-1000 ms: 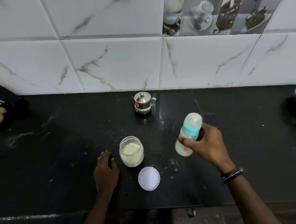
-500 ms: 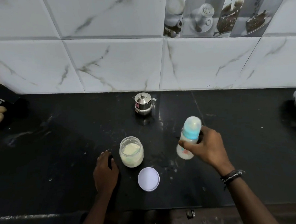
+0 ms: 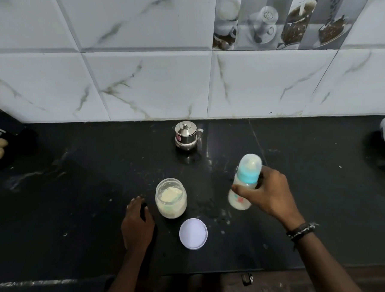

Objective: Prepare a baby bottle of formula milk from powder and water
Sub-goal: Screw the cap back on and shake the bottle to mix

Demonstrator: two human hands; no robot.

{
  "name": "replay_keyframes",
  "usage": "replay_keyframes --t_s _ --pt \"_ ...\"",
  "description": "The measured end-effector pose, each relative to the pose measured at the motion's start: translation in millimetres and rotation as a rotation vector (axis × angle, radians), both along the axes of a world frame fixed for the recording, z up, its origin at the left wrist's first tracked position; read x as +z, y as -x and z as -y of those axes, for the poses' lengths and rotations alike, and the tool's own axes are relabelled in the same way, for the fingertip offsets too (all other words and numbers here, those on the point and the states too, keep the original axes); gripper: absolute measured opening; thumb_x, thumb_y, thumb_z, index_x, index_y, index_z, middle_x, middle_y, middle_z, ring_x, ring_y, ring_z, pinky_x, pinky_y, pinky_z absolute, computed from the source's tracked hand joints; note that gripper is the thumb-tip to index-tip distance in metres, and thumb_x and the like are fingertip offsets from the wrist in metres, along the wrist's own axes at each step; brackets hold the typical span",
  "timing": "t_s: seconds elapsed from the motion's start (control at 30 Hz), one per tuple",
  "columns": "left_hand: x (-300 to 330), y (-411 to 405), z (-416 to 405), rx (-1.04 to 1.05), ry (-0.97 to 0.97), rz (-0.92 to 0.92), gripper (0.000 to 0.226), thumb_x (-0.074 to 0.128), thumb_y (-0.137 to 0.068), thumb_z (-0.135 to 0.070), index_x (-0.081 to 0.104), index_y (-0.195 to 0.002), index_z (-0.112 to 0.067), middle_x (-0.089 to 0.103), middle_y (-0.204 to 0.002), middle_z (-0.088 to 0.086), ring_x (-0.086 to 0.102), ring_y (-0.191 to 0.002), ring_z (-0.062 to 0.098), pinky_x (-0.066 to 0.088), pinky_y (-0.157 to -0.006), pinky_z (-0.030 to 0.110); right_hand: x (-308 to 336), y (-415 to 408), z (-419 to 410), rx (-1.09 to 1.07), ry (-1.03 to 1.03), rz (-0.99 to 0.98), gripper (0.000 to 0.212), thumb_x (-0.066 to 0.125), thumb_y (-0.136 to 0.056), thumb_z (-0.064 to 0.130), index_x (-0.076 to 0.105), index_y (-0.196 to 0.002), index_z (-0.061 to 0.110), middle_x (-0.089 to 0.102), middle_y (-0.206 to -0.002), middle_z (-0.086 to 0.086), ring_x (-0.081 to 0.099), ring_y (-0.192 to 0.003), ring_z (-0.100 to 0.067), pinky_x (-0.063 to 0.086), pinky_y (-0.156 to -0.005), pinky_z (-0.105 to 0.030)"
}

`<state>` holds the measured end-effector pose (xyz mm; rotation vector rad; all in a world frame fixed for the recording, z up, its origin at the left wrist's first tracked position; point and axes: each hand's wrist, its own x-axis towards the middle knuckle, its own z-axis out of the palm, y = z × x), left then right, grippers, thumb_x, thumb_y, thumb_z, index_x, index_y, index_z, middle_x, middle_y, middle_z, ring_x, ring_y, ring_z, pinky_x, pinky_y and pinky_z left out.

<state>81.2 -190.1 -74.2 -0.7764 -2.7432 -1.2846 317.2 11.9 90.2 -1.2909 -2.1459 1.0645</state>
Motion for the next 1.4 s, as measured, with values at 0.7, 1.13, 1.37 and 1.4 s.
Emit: replay_keyframes --t_s 0.7,1.13,1.37,1.4 --pt "-5.2 6.7 -1.6 -0.004 -0.019 -0.022 0.032 0.065 -0.085 0.005 0.066 -0.118 0.001 0.065 -0.126 0.019 0.058 -0.123 0.036 0.047 -0.102 0.05 -6.8 5.4 4.7 0.111 0.005 -0.141 0.032 0.092 -0.06 0.027 0.076 -0.085 0.018 0.079 -0.087 -0.005 0.076 -0.081 -0.018 0.059 -0.064 -0.025" --pt "-7.9 6.0 1.1 0.007 -0.017 -0.032 0.032 0.066 -0.085 0.005 0.067 -0.117 -0.001 0.066 -0.126 0.017 0.058 -0.123 0.035 0.046 -0.101 0.047 -16.3 -3.6 -2.5 0.074 0.073 -0.057 0.039 0.088 -0.061 0.044 0.075 -0.09 0.022 0.077 -0.084 0.003 0.074 -0.078 -0.011 0.061 -0.071 -0.036" --pt "-6.3 4.6 -0.2 0.012 -0.012 -0.024 0.033 0.066 -0.085 0.005 0.067 -0.118 0.001 0.065 -0.127 0.018 0.058 -0.125 0.034 0.046 -0.103 0.048 -20.9 -4.3 -2.2 0.042 -0.055 0.033 0.035 0.085 -0.062 0.047 0.072 -0.086 0.025 0.074 -0.074 0.008 0.071 -0.069 -0.006 0.057 -0.062 -0.028" --pt "-6.5 5.3 0.0 0.012 -0.013 -0.026 0.033 0.066 -0.085 0.005 0.067 -0.118 0.001 0.065 -0.127 0.018 0.058 -0.124 0.034 0.046 -0.103 0.048 -23.1 -3.9 0.3 0.102 0.032 -0.01 0.034 0.086 -0.063 0.043 0.074 -0.088 0.025 0.076 -0.077 0.007 0.073 -0.073 -0.007 0.059 -0.064 -0.028"
